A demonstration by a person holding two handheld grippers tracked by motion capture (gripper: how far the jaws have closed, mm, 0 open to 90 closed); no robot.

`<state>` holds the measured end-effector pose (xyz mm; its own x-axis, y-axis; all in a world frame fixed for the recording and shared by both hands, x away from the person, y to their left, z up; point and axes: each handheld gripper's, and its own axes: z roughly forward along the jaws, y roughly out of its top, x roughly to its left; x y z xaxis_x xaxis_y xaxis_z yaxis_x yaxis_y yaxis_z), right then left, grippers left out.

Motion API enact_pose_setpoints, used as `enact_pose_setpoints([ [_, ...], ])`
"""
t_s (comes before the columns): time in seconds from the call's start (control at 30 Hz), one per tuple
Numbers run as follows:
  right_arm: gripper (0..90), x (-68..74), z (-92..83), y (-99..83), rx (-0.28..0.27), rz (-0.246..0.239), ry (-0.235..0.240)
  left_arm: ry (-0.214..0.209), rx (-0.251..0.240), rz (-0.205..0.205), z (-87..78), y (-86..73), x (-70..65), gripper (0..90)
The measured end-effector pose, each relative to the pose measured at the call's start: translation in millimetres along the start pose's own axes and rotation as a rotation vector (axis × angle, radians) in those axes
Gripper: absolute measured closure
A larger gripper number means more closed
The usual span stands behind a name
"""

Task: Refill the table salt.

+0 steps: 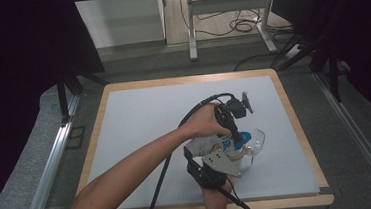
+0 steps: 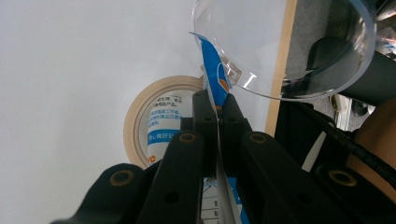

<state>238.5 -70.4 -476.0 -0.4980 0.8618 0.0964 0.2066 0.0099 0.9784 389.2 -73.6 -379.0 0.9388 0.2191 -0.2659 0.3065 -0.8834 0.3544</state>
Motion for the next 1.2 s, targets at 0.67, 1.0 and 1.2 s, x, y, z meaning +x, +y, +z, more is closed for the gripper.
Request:
enact_pose_setpoints([
  [0.67, 59.0, 0.0, -1.9, -0.5, -0.011, 0.017, -0.005, -0.002, 0.002, 0.004, 0.3, 1.6, -2.1, 89.5],
  [1.0, 59.0, 0.5, -1.4, -0.9, -0.004, 0.021, -0.006, -0.005, 0.003, 0.002, 2.0, 0.7, -0.6, 89.5],
  [1.2, 58.9, 0.8, -1.6, -3.0, -0.009, 0.004, -0.008, -0.012, -0.009, -0.001, -0.2, 0.0, -0.5, 89.4],
])
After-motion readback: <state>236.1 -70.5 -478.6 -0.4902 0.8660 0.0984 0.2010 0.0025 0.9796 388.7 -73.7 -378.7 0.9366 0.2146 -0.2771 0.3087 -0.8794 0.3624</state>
